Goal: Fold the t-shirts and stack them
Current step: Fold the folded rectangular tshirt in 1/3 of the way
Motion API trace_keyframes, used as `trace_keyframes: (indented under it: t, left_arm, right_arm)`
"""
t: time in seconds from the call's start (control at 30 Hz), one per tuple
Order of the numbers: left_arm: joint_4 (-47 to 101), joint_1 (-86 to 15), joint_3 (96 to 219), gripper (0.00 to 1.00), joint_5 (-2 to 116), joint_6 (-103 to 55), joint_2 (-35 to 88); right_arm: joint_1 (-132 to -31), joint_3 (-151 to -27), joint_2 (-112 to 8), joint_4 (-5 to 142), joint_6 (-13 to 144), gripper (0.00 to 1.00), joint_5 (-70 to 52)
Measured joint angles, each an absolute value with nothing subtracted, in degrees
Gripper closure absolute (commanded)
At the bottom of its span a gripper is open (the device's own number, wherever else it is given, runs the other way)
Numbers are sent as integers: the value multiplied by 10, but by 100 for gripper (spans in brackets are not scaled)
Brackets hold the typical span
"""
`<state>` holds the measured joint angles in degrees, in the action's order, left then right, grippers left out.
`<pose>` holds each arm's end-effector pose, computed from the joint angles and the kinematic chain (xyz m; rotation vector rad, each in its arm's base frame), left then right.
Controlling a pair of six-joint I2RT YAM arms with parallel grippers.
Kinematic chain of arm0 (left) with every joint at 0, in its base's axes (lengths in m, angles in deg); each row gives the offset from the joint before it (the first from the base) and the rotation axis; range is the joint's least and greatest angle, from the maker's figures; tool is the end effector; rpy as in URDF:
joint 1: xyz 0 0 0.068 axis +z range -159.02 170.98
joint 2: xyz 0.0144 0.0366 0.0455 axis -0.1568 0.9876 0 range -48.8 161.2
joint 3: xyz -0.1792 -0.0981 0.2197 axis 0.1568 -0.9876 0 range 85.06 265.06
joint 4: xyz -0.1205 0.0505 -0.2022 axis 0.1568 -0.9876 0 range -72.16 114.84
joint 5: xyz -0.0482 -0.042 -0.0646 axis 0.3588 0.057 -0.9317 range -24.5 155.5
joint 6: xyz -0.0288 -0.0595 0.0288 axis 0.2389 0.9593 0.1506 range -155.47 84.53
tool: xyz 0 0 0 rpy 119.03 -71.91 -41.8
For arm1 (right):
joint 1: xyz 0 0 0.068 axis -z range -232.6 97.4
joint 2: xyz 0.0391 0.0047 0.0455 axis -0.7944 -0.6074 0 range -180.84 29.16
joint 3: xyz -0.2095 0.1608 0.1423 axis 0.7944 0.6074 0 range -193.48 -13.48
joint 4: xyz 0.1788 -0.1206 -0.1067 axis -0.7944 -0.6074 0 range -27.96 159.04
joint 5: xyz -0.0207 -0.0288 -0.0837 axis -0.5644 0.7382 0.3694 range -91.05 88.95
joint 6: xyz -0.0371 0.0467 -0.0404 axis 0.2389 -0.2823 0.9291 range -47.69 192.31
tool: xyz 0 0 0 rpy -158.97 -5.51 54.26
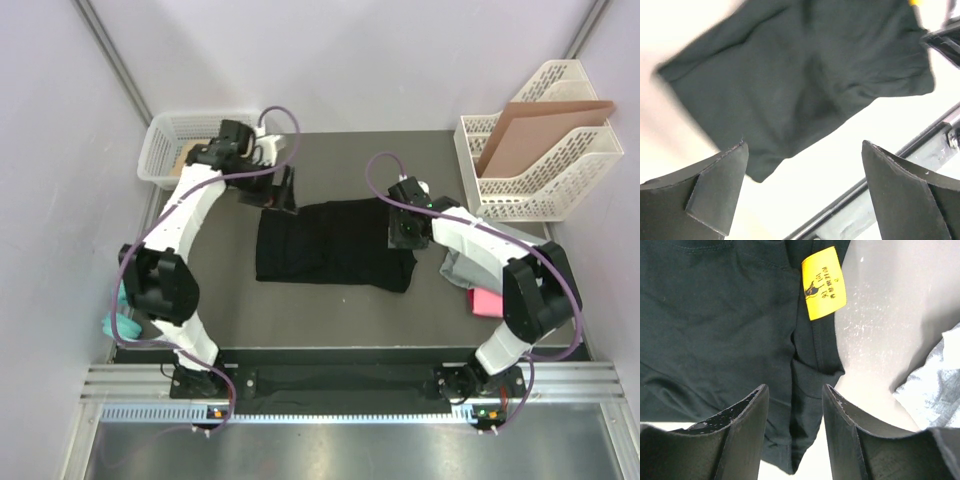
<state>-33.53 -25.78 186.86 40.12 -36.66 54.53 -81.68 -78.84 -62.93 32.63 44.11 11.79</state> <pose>0.3523 -0.1328 0.3411 0.5615 2.5461 -0.6755 0.2828 0.1421 0.2409 0.0506 2.6258 0.0412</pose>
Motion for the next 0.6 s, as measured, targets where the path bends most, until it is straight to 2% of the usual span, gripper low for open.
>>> trace_keyframes:
  t: [0.1, 0.27, 0.4, 0.6]
  left_arm:
    - [-306, -216, 1762, 1, 399, -369, 493]
    - [-261, -293, 1608, 1, 416, -383, 515]
    - [-247, -357, 1594, 1, 418, -397, 539]
    - [-224, -376, 1614, 1, 421, -418, 553]
  right_arm:
    - [-817, -802, -637, 322, 439, 52, 105]
    - [-817, -866, -673, 323, 430, 51, 56]
    - [-807, -919, -701, 328, 411, 51, -8]
    - [-782, -949, -709, 333, 392, 51, -54]
